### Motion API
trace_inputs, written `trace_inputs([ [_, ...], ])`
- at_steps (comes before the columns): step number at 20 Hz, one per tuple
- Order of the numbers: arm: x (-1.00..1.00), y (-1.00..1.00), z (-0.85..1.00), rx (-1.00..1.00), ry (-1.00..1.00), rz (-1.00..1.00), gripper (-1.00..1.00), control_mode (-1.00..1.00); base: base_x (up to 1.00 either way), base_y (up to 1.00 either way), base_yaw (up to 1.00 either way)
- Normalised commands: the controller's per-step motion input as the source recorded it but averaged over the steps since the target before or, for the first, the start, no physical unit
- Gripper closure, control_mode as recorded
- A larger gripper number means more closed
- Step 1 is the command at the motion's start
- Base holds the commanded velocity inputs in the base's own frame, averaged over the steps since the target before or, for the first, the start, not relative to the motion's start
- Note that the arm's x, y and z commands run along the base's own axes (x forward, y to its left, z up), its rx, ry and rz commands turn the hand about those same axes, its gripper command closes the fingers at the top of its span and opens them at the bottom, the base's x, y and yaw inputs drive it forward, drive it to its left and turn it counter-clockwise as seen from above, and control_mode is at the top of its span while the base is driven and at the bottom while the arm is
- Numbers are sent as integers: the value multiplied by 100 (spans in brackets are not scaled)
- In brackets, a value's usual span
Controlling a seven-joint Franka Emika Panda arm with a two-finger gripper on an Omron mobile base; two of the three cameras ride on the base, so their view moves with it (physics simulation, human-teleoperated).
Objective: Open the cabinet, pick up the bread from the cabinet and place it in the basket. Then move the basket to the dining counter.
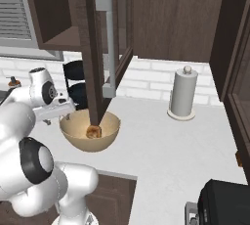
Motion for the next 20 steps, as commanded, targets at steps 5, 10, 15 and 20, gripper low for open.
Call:
trace_inputs([
  [5,27,-6,-35,0,2,1,-100,-100,0,0,0],
  [10,5,0,-27,0,1,0,-100,-100,0,0,0],
  [15,-12,-12,-23,0,0,0,-100,-100,0,0,0],
  [20,-16,-17,-12,0,-2,0,-100,-100,0,0,0],
])
